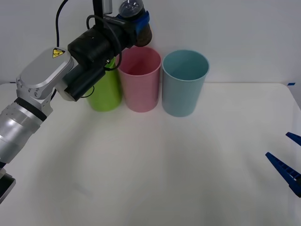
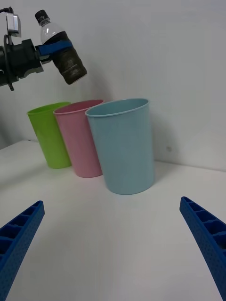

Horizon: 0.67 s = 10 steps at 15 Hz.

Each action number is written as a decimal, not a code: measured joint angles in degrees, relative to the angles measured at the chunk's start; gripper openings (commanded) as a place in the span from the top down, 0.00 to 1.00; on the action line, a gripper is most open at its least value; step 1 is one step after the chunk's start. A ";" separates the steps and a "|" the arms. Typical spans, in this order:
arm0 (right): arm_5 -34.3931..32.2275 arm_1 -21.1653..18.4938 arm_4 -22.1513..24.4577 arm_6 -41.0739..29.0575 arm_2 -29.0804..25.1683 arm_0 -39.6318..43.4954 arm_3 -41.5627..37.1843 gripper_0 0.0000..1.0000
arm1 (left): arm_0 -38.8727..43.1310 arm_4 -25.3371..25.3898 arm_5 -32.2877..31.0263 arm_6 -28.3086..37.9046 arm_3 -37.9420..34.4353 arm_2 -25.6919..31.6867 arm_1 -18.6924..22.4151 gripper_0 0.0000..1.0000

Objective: Grasp the object on the table and drop it into the matching bin: aluminum can to the light blue bin, PET bottle to the pink bin.

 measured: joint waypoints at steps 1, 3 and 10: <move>0.00 0.00 0.00 0.00 0.00 0.00 0.00 0.00 | -0.04 -0.01 0.11 0.04 0.00 0.02 -0.01 0.00; 0.00 0.00 0.00 0.00 0.00 0.00 0.00 0.00 | -0.10 -0.01 0.21 0.20 0.00 0.01 -0.01 0.00; 0.00 0.00 0.00 0.00 0.00 0.00 0.00 0.00 | -0.09 0.70 -0.51 0.45 -0.05 0.00 0.05 0.00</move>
